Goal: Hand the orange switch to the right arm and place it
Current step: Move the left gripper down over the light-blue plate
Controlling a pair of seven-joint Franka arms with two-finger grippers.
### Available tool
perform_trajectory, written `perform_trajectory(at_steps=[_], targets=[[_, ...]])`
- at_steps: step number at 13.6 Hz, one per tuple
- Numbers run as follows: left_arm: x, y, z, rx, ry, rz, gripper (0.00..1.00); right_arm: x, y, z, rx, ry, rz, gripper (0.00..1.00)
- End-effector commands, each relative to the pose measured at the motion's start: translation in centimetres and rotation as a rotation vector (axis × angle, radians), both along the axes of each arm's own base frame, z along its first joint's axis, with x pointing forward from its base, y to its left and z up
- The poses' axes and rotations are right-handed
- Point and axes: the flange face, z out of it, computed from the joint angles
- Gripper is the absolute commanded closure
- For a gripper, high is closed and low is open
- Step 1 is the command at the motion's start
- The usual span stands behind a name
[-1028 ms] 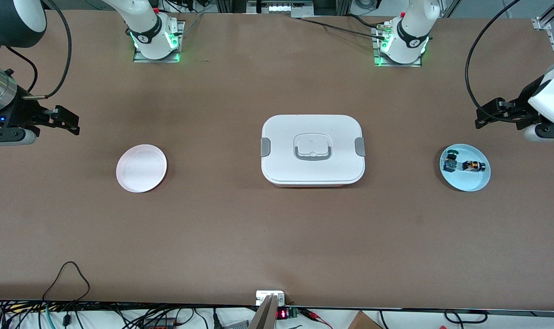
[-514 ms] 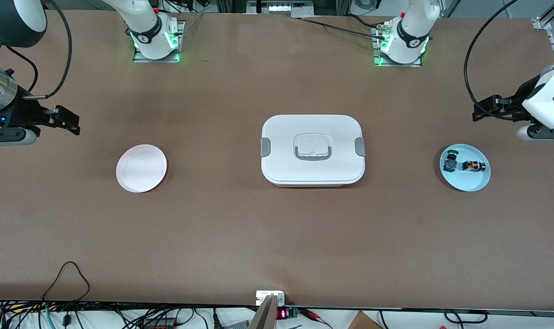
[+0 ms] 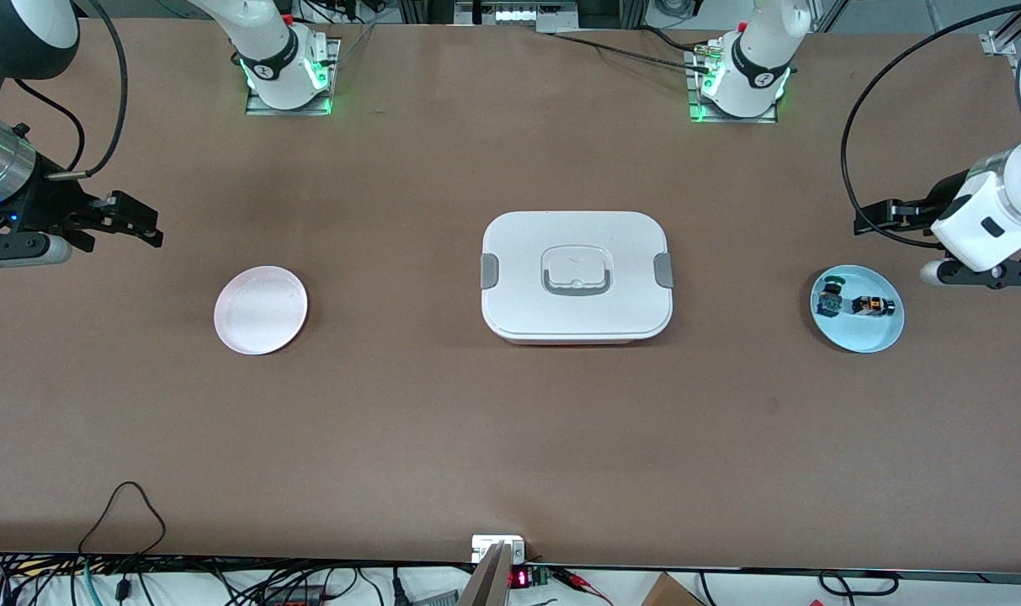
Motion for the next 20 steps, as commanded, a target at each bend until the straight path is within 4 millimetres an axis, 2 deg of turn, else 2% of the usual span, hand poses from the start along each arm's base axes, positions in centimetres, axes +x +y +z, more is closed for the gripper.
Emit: perform_trajectory(at_steps=[1,3,7,9,10,12,14,17,20], targets=[[-0.5,-0.6,-1.7,0.027,0.044,-0.013,0.00,-0.3,-0.3,0.8,0.008,0.001,-0.010,0.00],[-0.5,-0.6,-2.3,0.027,0.058,-0.012,0.00,-0.2,-0.3,0.7,0.003,0.004,-0.008,0.00],[-0.4,2.0,-4.8,0.021,0.100,0.015,0.00,-0.4,-0.3,0.6,-0.001,0.018,0.003,0.00],[-0.3,2.8,-7.1,0.026,0.124,0.028,0.00,-0.6,-0.4,0.5,-0.002,0.029,0.002,0.00],[-0.9,4.3,-8.5,0.024,0.145,0.051,0.00,-0.6,-0.5,0.5,-0.002,0.034,-0.001,0.00],[-1.3,4.8,-11.1,0.030,0.147,0.054,0.00,-0.6,-0.8,0.5,-0.002,0.034,-0.004,0.00],[-1.6,5.8,-12.8,0.045,0.150,0.059,0.00,-0.6,-0.9,0.5,-0.003,0.031,-0.006,0.00],[-1.7,8.8,-15.3,0.039,0.129,0.101,0.00,-0.4,-0.9,0.5,-0.003,0.023,-0.006,0.00],[-1.3,11.8,-17.3,0.003,0.101,0.054,0.00,-0.5,-0.9,0.6,-0.003,0.023,-0.006,0.00]])
